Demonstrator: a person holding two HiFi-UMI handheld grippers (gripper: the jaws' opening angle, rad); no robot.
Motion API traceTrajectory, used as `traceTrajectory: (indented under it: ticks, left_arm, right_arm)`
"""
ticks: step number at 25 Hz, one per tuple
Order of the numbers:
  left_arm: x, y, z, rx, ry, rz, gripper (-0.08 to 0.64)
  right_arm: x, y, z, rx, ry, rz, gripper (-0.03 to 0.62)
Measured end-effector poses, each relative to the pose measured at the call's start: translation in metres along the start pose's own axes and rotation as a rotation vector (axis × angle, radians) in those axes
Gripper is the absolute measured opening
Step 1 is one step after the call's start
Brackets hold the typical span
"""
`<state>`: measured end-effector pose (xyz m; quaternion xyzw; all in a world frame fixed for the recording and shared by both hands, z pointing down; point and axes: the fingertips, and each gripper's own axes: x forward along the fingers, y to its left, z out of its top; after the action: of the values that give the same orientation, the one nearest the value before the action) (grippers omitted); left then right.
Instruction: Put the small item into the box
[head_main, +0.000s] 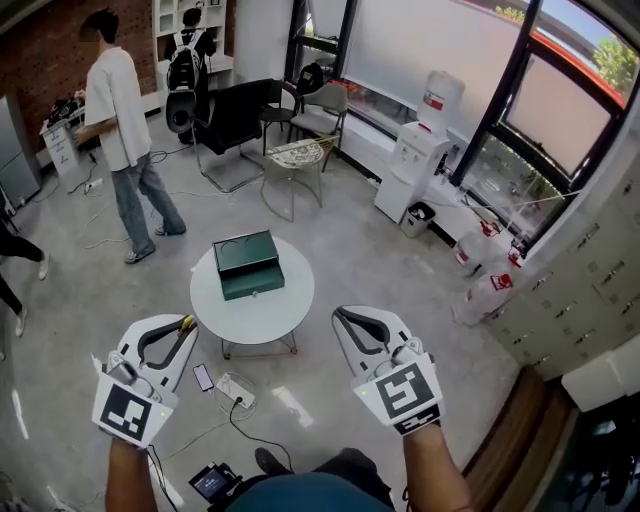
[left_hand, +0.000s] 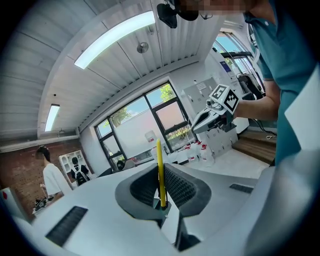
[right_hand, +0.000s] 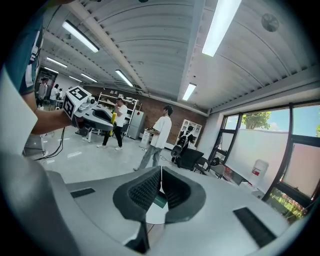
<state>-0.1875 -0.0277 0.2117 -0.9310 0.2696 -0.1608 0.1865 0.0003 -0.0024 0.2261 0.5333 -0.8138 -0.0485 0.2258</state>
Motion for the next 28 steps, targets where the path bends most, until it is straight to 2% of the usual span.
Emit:
traceTrajectory:
  ticks: [5,9,13,17,28]
  left_arm:
    - [0.003,0.029,-0.011,0.018,-0.021,-0.019,0.046]
    - [0.016,0.039,-0.027,-0.017,-0.015,0.012,0.046]
    - [0.030,0.069,-0.035,0.007,0.006,0.027,0.046]
    - [0.056,0.096,-0.040,0.028,0.045,0.065,0.046]
    - [0.144,0.169,-0.085,-0.057,0.144,0.178,0.046]
  right_arm:
    - [0.028,0.004,0.014,-0.004,0.001,-0.012,0.038]
    - [0.053,-0.002,0.001,-0.010,-0.005,0.014,0.038]
    - [0.093,-0.014,0.008,-0.028,-0.021,0.050,0.038]
    - [0.137,-0.033,0.008,-0.009,-0.037,0.120,0.038]
    - [0.274,-0.091,0.008,-0.053,-0.073,0.311,0.038]
